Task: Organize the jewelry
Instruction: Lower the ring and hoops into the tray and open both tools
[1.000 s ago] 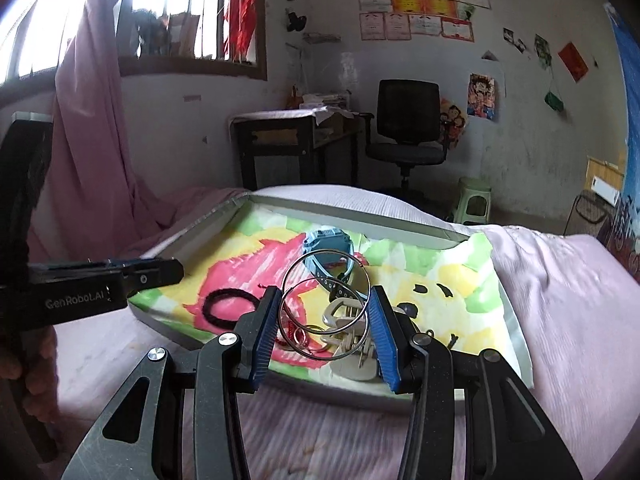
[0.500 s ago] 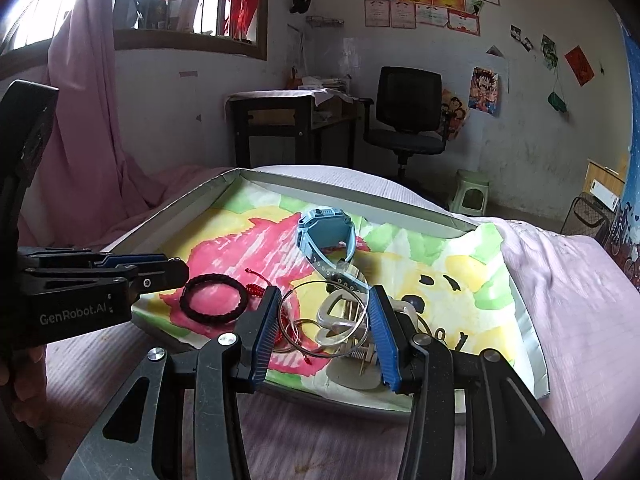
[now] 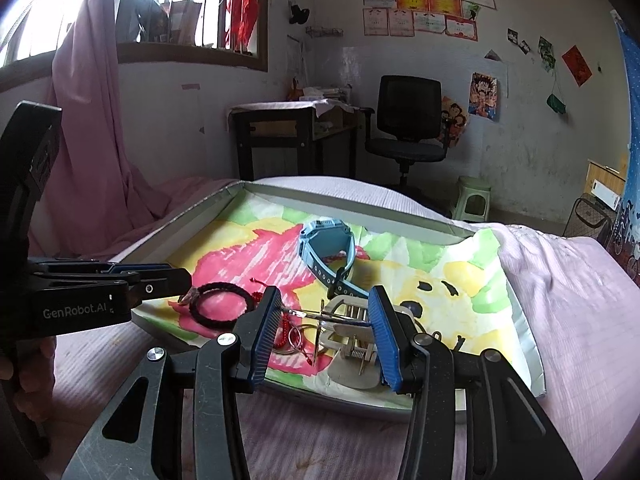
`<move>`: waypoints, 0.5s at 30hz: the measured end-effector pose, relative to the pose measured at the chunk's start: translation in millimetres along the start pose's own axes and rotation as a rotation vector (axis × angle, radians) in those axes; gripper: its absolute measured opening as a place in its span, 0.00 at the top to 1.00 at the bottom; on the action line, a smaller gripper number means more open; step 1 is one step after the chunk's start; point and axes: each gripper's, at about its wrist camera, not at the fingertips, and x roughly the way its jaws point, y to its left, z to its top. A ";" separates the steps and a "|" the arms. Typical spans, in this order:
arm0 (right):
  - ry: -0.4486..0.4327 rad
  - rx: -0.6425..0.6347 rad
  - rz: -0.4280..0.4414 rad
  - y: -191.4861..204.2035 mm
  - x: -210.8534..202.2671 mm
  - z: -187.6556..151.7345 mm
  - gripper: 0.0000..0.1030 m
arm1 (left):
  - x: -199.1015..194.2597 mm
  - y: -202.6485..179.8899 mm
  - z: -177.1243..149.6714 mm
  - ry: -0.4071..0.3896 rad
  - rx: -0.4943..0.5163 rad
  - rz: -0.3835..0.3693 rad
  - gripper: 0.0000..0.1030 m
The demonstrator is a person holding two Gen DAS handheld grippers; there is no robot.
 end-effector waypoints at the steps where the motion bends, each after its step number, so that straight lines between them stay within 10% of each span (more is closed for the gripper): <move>1: -0.007 0.000 0.000 0.3 -2.7 0.3 0.60 | -1.7 -0.5 -0.5 -0.005 0.002 -0.001 0.76; 15: -0.074 0.059 -0.013 -13.6 -31.7 5.6 0.36 | -46.6 -9.6 -9.1 -0.161 0.023 0.060 0.28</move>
